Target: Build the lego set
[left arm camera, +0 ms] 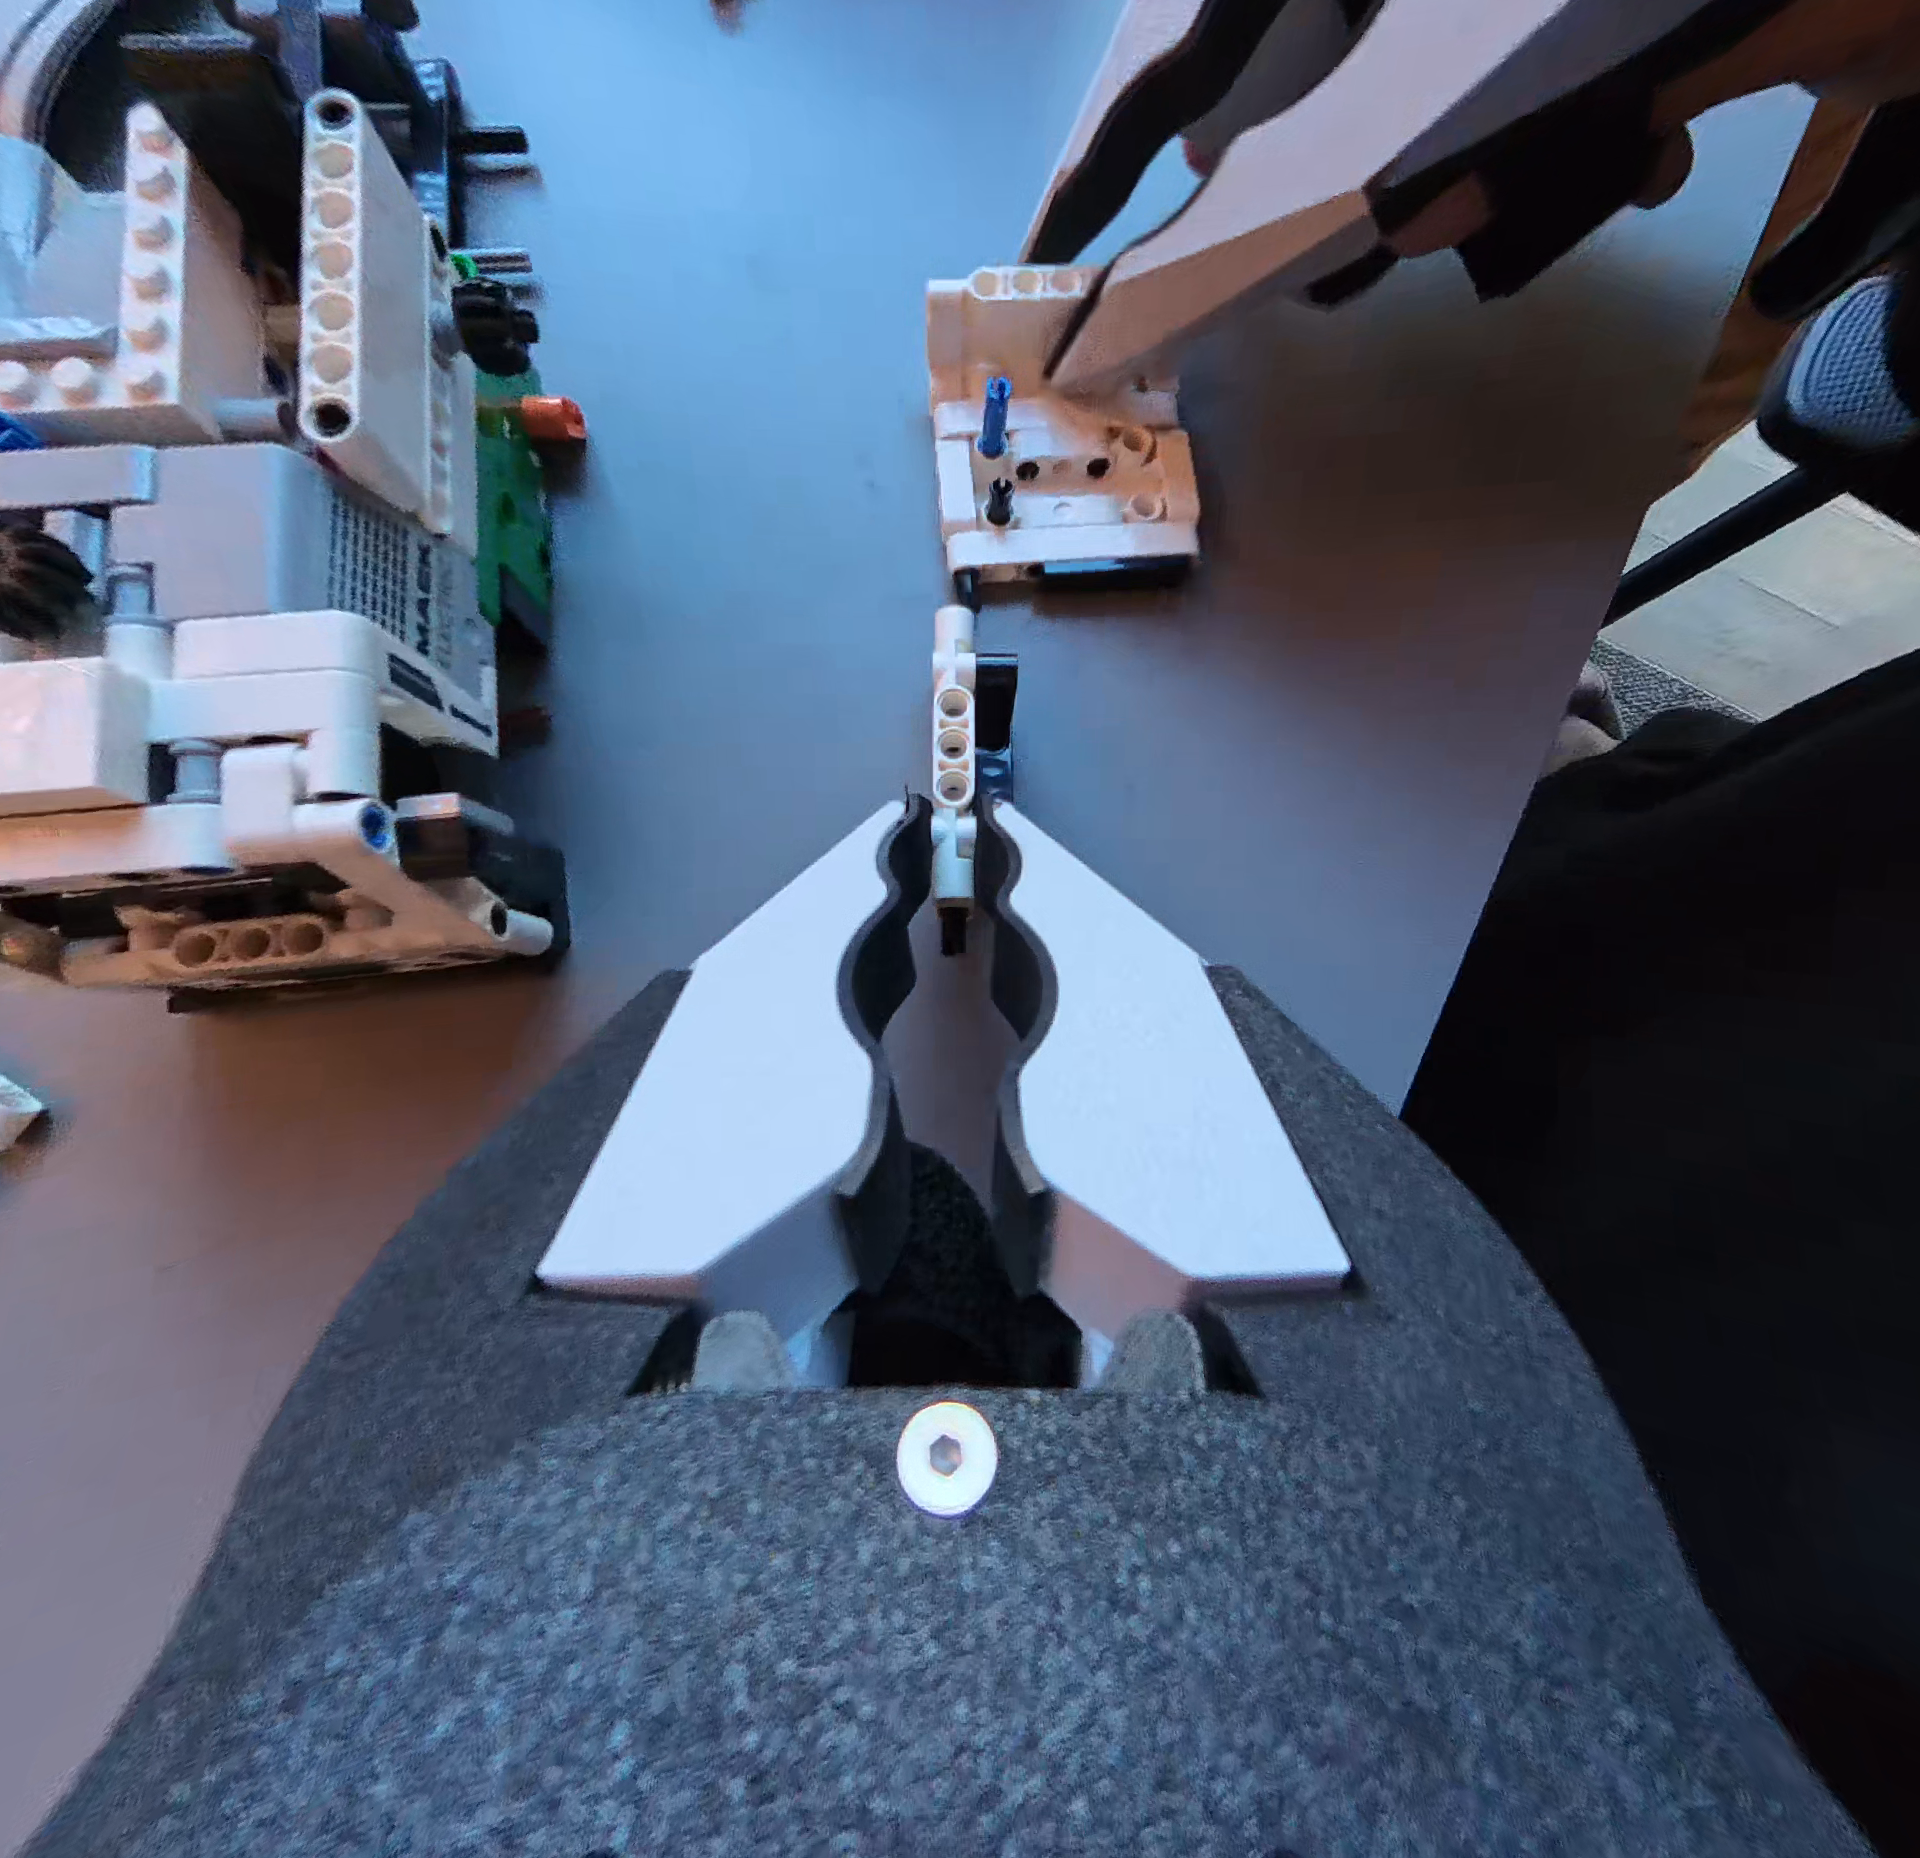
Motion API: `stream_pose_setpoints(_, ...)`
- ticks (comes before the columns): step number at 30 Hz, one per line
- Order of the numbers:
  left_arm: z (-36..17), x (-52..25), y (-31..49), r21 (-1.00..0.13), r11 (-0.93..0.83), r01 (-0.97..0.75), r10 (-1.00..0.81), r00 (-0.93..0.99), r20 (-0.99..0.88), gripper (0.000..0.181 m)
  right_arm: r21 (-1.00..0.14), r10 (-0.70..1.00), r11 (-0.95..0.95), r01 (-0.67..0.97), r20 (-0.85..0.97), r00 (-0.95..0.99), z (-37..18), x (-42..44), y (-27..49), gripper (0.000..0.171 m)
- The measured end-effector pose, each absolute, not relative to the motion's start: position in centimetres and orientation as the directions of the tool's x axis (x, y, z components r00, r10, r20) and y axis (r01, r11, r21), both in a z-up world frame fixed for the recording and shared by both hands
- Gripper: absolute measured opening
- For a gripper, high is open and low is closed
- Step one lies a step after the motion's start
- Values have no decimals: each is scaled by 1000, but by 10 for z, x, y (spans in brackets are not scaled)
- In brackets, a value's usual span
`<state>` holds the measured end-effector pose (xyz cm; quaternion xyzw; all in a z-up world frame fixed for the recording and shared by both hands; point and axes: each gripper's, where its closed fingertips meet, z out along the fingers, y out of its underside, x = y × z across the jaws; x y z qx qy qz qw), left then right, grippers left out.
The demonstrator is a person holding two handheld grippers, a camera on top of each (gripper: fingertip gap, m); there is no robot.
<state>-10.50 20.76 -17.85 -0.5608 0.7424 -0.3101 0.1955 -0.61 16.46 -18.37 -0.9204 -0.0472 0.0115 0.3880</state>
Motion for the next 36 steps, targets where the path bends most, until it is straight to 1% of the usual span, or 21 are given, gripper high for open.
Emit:
stream_pose_setpoints(1, -179, -105, 206, -684, 178, -707, -953, -297, 59, 7, -717, 92, -692, 79, 21, 996, -184, -6, 165, 13)
stream_pose_setpoints(2, -179, -104, 203, -688, 172, -705, -952, -300, 69, 7, -715, 86, -695, 79, 26, 996, -185, -5, 165, 9)
stream_pose_setpoints(7, -180, -103, 194, -709, 159, -687, -949, -305, 82, 7, -720, 54, -693, 40, 4, 999, -183, -3, 166, 7)
stream_pose_setpoints(9, -180, -104, 192, -714, 165, -680, -949, -307, 74, 7, -745, 45, -667, 23, -9, 999, -174, -6, 168, 6)
stream_pose_setpoints(10, -180, -104, 192, -718, 160, -678, -949, -307, 78, 12, -769, 38, -639, 8, -22, 999, -167, -7, 170, 6)
stream_pose_setpoints(13, -171, -102, 193, -748, 102, -656, -955, -275, 111, 40, -839, 30, -544, -5, -26, 999, -143, -11, 177, 7)
stream_pose_setpoints(16, -138, -97, 193, -832, -16, -554, -950, -252, 187, 48, -916, 62, -400, -20, -49, 997, -112, -25, 186, 7)
stream_pose_setpoints(18, -108, -93, 188, -880, -180, -439, -911, -264, 317, 54, -958, 37, -284, -42, -55, 998, -91, -29, 192, 7)
stream_pose_setpoints(19, -93, -92, 186, -882, -280, -380, -872, -284, 399, 58, -974, 11, -220, -54, -57, 998, -82, -30, 196, 6)
stream_pose_setpoints(21, -74, -88, 190, -843, -460, -278, -795, -294, 531, 57, -988, -17, -133, -76, -75, 997, -70, -39, 202, 6)
stream_pose_setpoints(23, -67, -86, 200, -797, -570, -198, -748, -277, 603, 45, -994, -33, -80, -75, -72, 997, -65, -52, 209, 6)
stream_pose_setpoints(25, -62, -88, 210, -763, -635, -121, -720, -266, 641, 32, -997, -62, -45, -68, -65, 996, -63, -59, 214, 6)
stream_pose_setpoints(26, -62, -89, 214, -754, -649, -99, -716, -258, 649, 27, -996, -63, -25, -84, -82, 995, -61, -64, 215, 6)
stream_pose_setpoints(27, -61, -90, 217, -751, -655, -80, -716, -253, 651, 25, -994, -53, -17, -112, -111, 992, -62, -68, 218, 6)
stream_pose_setpoints(29, -62, -91, 215, -755, -650, -87, -718, -255, 648, 18, -987, -43, -14, -159, -159, 986, -65, -75, 222, 7)
stream_pose_setpoints(32, -67, -92, 219, -754, -652, -85, -727, -212, 653, 8, -984, -49, -4, -175, -175, 983, -66, -83, 225, 7)
stream_pose_setpoints(36, -73, -96, 224, -743, -662, -102, -725, -164, 669, 6, -984, -68, -3, -179, -179, 982, -69, -89, 227, 8)
